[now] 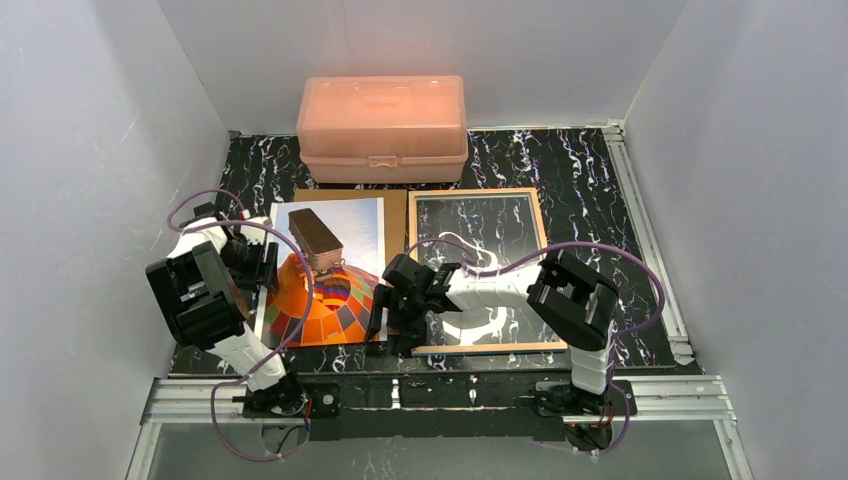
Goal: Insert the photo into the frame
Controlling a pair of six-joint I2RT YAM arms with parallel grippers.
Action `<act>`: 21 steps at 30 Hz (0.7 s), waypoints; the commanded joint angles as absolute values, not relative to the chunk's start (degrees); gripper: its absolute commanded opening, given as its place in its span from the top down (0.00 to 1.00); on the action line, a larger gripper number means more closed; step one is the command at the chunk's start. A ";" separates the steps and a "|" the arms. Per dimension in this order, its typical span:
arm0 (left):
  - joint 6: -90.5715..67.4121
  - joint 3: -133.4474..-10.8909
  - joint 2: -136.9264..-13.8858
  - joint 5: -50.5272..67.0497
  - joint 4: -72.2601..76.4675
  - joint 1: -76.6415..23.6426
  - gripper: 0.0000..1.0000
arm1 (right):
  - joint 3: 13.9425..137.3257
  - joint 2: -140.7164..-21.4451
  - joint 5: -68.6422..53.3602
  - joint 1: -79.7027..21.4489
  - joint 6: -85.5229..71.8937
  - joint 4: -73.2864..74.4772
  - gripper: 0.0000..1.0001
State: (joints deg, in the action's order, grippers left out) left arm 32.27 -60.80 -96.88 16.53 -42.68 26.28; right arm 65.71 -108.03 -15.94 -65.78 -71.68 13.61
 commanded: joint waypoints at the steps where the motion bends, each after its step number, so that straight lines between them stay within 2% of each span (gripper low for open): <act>1: 33.80 -58.88 -93.56 17.44 -42.32 26.36 0.40 | 62.25 -108.57 -11.48 -66.30 -75.59 8.28 0.15; 12: 36.00 -57.01 -95.50 16.06 -40.54 25.84 0.48 | 60.81 -108.24 -4.85 -66.71 -76.73 1.64 0.17; 21: 37.20 -56.72 -96.67 13.87 -39.35 25.15 0.50 | 59.04 -106.32 -3.87 -67.35 -76.02 -9.54 0.18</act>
State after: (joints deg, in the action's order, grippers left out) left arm 35.44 -57.91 -95.85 14.94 -40.34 25.58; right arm 60.03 -107.53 -8.16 -66.89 -77.87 -5.06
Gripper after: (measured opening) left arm 0.505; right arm 0.825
